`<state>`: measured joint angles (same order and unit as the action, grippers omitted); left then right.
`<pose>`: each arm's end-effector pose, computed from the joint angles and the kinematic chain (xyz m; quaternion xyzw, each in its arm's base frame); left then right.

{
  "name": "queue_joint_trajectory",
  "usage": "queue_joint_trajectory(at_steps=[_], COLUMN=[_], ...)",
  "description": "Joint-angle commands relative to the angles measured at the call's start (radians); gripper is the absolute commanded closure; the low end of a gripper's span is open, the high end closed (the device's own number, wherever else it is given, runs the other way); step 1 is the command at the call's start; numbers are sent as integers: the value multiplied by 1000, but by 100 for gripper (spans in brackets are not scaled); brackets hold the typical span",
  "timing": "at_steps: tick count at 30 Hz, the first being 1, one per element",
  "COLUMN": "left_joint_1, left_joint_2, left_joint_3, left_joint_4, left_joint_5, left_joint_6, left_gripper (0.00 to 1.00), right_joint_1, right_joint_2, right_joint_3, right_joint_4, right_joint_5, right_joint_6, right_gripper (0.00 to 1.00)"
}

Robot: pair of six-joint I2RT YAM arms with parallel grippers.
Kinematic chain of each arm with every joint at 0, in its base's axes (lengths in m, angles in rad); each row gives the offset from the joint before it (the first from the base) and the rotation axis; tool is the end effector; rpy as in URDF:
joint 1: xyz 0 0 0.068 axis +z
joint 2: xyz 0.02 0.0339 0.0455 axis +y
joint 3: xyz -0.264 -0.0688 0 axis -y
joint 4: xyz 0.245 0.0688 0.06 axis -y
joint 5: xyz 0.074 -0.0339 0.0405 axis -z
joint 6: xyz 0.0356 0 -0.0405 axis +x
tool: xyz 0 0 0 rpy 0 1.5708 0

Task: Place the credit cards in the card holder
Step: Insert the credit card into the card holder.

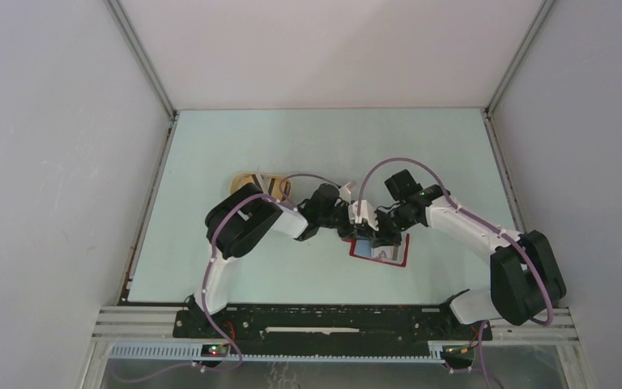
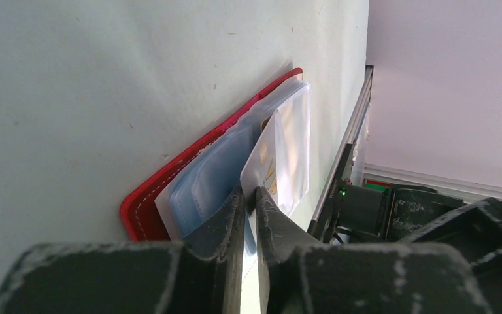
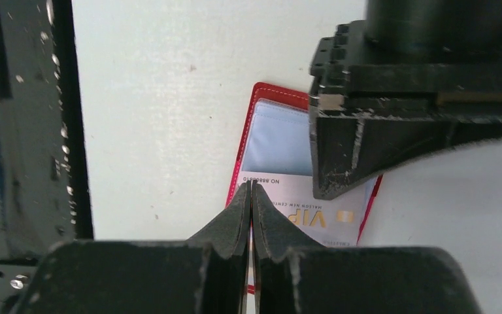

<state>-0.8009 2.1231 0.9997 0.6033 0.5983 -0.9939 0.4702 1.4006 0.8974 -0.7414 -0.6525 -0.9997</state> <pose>0.2698 -0.3071 0.0919 0.0675 0.8371 -0.5336 0.0996 0.2145 0.1333 0.2112 -0.6654 0.6585 0.2650 0.2312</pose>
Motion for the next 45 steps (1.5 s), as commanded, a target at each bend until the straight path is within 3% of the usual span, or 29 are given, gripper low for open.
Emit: queue_joint_trajectory(at_steps=[1,3,6,12,24,36,45], left_joint_1=[-11,-12,-10,-2,13,6,3], left_joint_2=[20,15,13,9,13,72,80], left_joint_3=[46,50,59,71,178,255,267], left_joint_4=[-12,-14,-51,-153,-378,-424,-425], left_joint_5=[15,19,35,78,130,158,155], left_joint_6=[25,34,55,115,245,259,253], left_gripper=[84,85,100,100,100,100,100], right_joint_1=[43,42,-10,-138,-208,-302,-414], right_joint_2=[13,11,-5,-45,-44,-34,-60], right_joint_3=[-11,-10,-8,-9,-48,-108,-127], right_joint_4=[49,60,41,19,55,81,-106], right_joint_5=[55,51,19,-38,-2,103,57], right_joint_6=[-198,-172,-151,-144,-124,-160,-368], right_gripper=[92,92,92,93,93,93,94])
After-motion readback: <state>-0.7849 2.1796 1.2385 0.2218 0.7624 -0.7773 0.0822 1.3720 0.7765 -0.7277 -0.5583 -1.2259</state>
